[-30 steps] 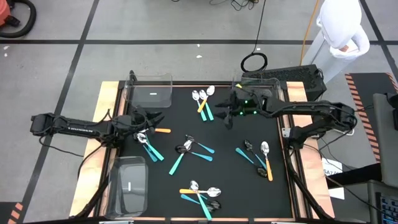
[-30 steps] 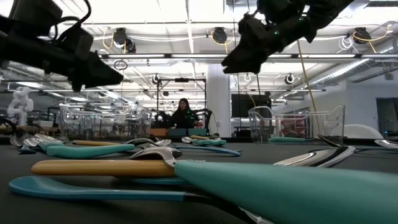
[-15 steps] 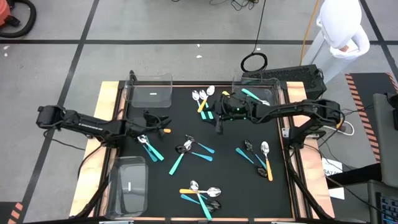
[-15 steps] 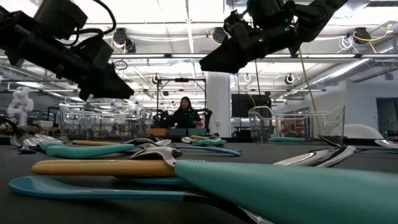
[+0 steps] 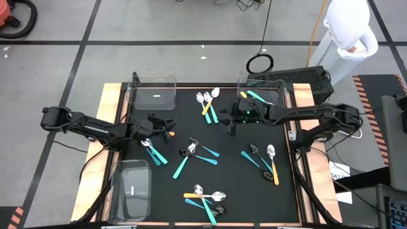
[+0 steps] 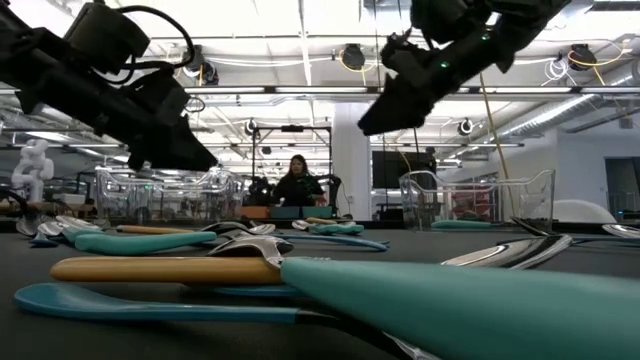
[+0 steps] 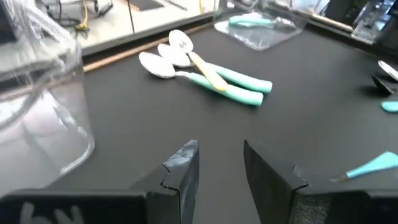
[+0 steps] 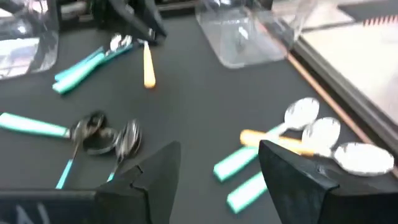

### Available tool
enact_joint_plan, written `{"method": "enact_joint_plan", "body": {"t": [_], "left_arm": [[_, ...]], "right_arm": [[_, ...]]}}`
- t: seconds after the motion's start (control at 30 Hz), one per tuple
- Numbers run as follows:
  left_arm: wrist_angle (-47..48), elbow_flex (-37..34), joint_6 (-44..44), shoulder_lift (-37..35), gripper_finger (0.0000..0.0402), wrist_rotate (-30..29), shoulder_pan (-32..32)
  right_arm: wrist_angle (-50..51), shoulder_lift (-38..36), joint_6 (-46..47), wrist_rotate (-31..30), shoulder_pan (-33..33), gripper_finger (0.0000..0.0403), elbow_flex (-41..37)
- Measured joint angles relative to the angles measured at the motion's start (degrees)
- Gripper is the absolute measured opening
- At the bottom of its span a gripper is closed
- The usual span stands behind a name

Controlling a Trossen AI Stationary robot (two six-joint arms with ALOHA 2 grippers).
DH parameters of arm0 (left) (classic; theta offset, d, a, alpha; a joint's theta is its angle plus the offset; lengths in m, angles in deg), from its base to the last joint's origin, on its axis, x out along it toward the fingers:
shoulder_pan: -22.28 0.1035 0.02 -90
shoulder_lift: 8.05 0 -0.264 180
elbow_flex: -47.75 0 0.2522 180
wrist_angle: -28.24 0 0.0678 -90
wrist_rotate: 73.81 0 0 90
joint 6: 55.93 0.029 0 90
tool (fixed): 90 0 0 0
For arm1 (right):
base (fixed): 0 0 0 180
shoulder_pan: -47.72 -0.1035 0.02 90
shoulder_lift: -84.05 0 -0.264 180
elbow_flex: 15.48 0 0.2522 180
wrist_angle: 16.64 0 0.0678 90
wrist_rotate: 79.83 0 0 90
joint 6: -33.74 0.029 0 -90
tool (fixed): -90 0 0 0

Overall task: Sort silverware by color (type)
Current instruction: Put the yellow spoon into the top left bin

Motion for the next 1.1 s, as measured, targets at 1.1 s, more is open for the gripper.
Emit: {"method": "enact_joint_plan", "body": {"t": [1.1], "left_arm": [[39.07, 13.49, 2.65, 5.50, 0.0173, 20.35, 6.50]], "right_arm": [[1.36, -8.29, 3.52, -4.26, 2.47, 0.0212, -7.43]]}}
